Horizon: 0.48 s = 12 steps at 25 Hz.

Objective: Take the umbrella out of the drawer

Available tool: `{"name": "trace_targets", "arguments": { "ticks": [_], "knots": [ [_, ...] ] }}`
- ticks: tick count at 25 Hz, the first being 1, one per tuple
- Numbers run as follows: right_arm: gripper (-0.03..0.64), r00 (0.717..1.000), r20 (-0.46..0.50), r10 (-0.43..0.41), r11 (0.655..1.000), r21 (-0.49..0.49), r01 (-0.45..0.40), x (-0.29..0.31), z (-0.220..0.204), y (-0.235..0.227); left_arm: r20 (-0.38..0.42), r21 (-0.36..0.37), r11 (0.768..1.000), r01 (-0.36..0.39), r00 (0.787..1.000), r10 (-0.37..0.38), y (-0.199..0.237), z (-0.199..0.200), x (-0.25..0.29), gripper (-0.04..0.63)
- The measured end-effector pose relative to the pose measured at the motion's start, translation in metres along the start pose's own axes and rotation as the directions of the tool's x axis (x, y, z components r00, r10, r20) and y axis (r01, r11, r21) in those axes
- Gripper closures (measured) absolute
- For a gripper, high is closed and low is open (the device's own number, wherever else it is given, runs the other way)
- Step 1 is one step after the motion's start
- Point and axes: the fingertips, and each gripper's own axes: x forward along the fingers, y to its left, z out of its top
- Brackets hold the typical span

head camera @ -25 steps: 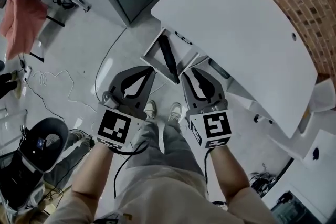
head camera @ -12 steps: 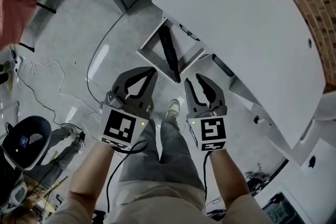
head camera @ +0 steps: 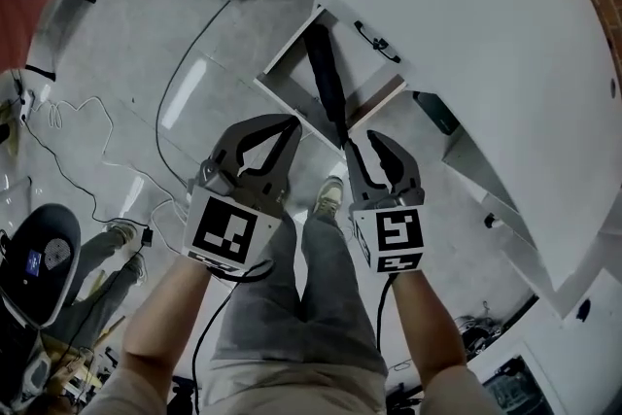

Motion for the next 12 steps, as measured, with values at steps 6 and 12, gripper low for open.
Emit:
{"name": "trace_targets", "arguments": {
  "ticks": [6,12],
  "knots": [
    [0.500,0.999,-0.038,0.005,1.000,0.003,-0.005,0.053,-0.042,-0.005,-0.008,-0.005,1.000,0.025,1.000,-0.025,0.009,-0.046,0.035,0.588],
    [0.497,0.997,-0.083,0.000,1.000,-0.016,-0.001,0.099,-0.086,-0.009,-0.013,-0.036,0.998,0.061,0.998,-0.061,0.003,-0.088,0.068,0.588]
  ]
}}
